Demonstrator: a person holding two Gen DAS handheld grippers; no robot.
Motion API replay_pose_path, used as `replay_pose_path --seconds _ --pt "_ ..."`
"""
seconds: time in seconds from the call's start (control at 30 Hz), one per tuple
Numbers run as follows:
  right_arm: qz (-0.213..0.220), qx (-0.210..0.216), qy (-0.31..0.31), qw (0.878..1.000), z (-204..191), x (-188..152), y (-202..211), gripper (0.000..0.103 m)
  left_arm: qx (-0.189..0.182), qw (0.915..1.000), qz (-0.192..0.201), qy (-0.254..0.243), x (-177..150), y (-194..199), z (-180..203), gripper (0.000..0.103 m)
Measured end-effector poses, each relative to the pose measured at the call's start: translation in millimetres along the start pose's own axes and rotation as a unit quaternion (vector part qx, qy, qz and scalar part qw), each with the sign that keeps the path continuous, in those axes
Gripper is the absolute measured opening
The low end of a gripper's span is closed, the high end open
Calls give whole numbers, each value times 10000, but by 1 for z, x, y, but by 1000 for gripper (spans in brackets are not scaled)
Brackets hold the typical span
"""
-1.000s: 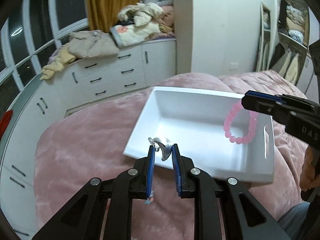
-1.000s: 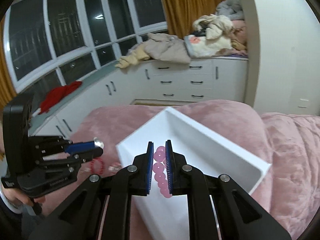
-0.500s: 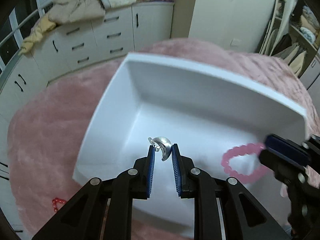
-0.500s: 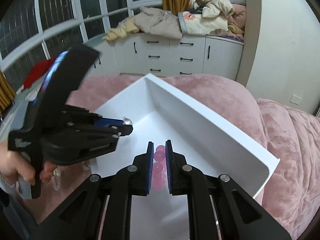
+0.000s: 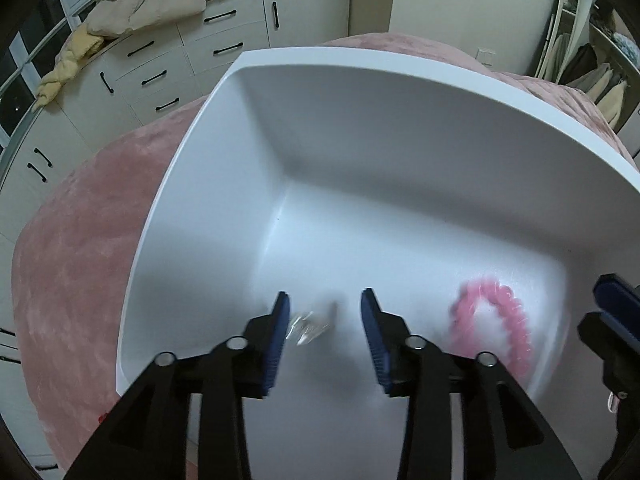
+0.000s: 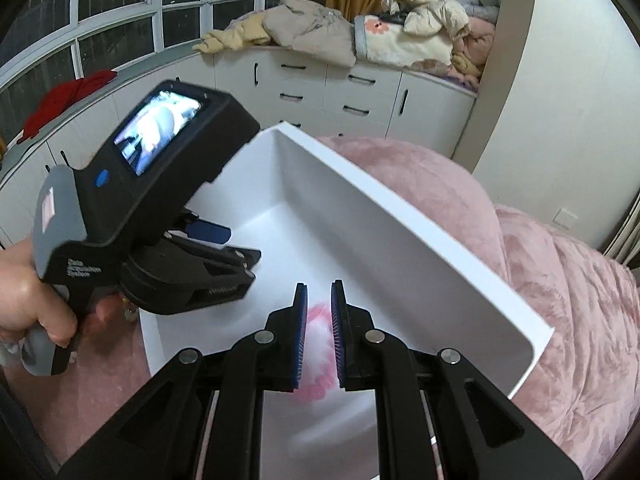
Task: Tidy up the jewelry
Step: 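Withdraw both tools from the box back toward the remaining bracelets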
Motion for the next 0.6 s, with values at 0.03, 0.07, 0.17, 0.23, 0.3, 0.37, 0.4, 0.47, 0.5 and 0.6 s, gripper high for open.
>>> replay_pose_path --seconds 0.03,0.07,0.17,0.23,0.3,0.37,0.4,0.47,0.5,0.6 --pt "26 -1 9 10000 0 1 1 15 9 10000 44 -6 0 2 -1 46" --pt "74 4 13 10000 0 3 4 18 15 9999 117 -10 2 5 -1 48" --pt "278 -34 -8 9996 2 6 13 30 -28 9994 351 11 7 19 -2 56" --pt "476 -57 -39 9988 5 11 22 36 -70 9983 577 31 10 35 -4 61" --pt "719 -66 -63 9974 5 17 34 41 -97 9967 803 20 12 51 -6 64" --pt "1069 -64 -73 9942 5 23 49 50 -102 9949 1005 14 14 68 -10 72" --pt "1196 -72 -75 9928 4 25 55 52 -114 9930 1171 25 15 80 -13 74" --pt "1534 -85 -69 9881 1 31 70 63 -140 9896 1429 63 15 101 -19 81" --pt "1649 -78 -68 9863 -1 33 75 66 -153 9882 1524 80 14 109 -21 82" --pt "2098 -54 -25 9777 -10 38 94 86 -186 9827 1837 171 8 137 -33 89"
Point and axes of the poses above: each gripper's, at about its wrist camera, not at the fingertips, and y roughly against the way its jaws point, z to its right, x to its top, the point moved 9 cm from there along -y, roughly the way its jaws point, and after that the axes turned 2 degrees about -z, right-handed, at the moved point
